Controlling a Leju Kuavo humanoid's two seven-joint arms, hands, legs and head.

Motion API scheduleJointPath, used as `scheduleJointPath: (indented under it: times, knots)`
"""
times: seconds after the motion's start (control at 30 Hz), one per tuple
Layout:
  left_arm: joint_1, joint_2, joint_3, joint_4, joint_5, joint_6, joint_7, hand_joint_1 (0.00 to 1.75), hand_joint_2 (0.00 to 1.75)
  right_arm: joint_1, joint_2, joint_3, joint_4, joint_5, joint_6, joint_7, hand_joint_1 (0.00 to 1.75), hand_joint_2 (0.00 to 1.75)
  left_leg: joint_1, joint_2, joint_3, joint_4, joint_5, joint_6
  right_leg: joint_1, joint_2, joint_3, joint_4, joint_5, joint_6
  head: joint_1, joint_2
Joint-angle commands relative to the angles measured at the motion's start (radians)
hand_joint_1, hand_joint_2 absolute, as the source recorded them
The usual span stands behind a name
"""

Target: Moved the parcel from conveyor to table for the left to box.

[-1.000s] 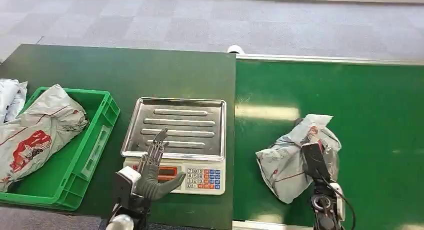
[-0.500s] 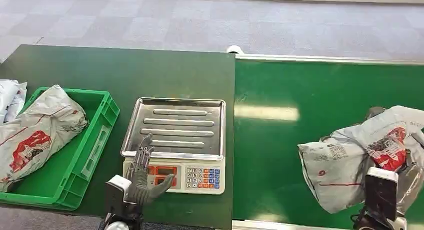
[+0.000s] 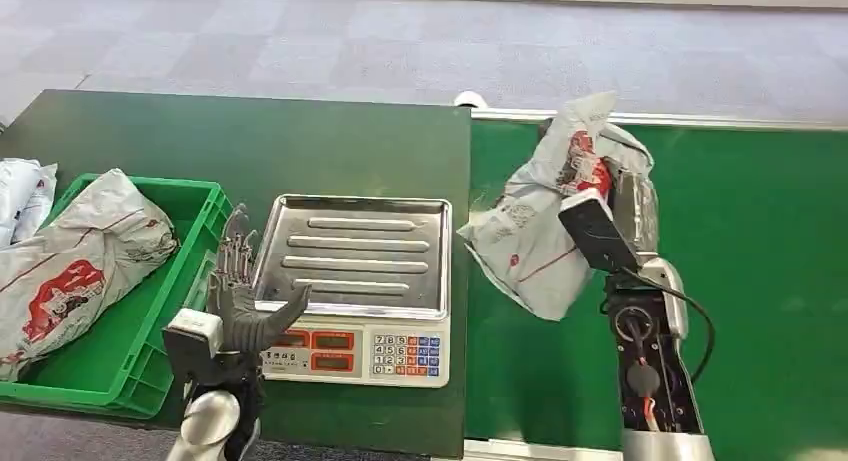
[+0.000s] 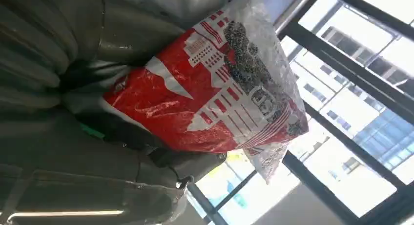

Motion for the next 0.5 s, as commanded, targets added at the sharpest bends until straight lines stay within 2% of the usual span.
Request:
scheduleJointPath:
  times: [0.03, 0.17, 0.23, 0.33, 0.5]
  knots:
    - [-0.013, -0.010, 0.084, -0.056, -0.006, 0.049, -0.035, 0.00, 1.75, -0.189, 0.016, 0.145, 0.323, -0.006, 0.075, 0.021, 1.75, 1.75, 0.000, 0.005, 0.000, 0.000, -0.001, 0.002, 0.000, 0.004, 0.000, 0.000, 0.000, -0.001, 0.000, 0.000]
    - [-0.021, -0.034, 0.162, -0.163, -0.026, 0.076, -0.005, 0.00, 1.75, -0.332, 0.118, 0.200, 0.608, -0.014, 0.093, 0.001, 1.75, 1.75, 0.000, 0.015, -0.002, 0.001, -0.002, 0.002, 0.001, 0.014, -0.005, 0.001, 0.003, -0.002, 0.000, 0.000]
    - [-0.034, -0.031, 0.186, -0.167, -0.022, 0.078, 0.006, 0.00, 1.75, -0.381, 0.165, 0.212, 0.690, -0.053, 0.172, -0.033, 1.75, 1.75, 0.000, 0.011, -0.004, 0.001, -0.001, 0.001, 0.000, 0.009, -0.006, 0.002, 0.002, -0.002, 0.000, 0.000]
    - [-0.039, -0.034, 0.202, -0.154, -0.014, 0.078, 0.003, 0.00, 1.75, -0.406, 0.201, 0.239, 0.731, -0.052, 0.186, -0.037, 1.75, 1.75, 0.000, 0.011, -0.002, -0.001, 0.000, 0.001, 0.001, 0.009, -0.006, 0.001, 0.002, -0.005, 0.000, 0.000]
    - [-0.028, -0.049, 0.236, -0.171, 0.000, 0.095, -0.018, 0.00, 1.75, -0.424, 0.235, 0.293, 0.762, -0.063, 0.237, -0.076, 1.75, 1.75, 0.001, 0.006, -0.003, 0.000, 0.000, 0.000, 0.002, 0.005, -0.005, 0.001, 0.000, -0.002, 0.000, 0.000]
